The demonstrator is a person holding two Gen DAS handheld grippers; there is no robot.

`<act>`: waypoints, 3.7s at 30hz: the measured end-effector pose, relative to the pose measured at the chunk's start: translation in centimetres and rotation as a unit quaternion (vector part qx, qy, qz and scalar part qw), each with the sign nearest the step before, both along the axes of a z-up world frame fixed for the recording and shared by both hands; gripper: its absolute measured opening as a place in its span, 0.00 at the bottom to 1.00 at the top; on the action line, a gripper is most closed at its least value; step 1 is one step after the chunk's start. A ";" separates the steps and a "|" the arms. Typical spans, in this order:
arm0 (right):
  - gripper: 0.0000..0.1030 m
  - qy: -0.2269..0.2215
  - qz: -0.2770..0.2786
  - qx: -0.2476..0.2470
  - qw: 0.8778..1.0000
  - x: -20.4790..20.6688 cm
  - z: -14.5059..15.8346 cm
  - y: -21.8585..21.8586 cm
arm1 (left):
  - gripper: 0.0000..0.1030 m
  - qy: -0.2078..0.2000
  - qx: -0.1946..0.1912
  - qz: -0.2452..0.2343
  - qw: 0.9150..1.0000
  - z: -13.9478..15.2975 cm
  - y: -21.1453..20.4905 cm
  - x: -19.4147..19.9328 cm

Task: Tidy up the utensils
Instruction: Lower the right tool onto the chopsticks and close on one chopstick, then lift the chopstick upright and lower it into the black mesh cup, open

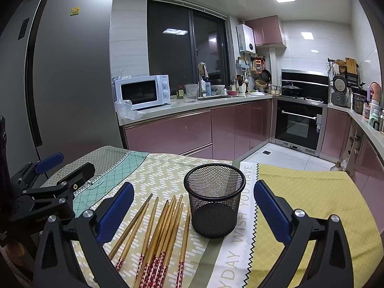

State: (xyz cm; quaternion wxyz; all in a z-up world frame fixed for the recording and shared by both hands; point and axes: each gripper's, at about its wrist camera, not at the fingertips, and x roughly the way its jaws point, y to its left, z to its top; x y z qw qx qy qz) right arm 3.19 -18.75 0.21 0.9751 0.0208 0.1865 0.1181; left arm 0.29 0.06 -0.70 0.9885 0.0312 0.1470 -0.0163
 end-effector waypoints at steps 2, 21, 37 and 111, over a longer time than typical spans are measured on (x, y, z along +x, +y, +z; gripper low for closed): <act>0.94 0.005 0.002 0.000 1.000 0.1 -0.1 0.0 | 0.95 0.004 0.001 -0.001 1.000 -0.1 0.0 0.2; 0.65 0.133 0.043 -0.017 0.990 3.1 -4.4 0.3 | 0.69 0.154 0.006 -0.052 0.987 -4.6 0.6 4.4; 0.29 0.253 0.063 -0.059 0.964 7.0 -9.4 2.6 | 0.41 0.269 0.024 -0.105 0.957 -9.4 -0.9 7.5; 0.05 0.127 0.103 0.038 0.986 10.6 3.3 -6.2 | 0.07 0.157 -0.082 -0.253 0.951 4.2 -10.2 15.3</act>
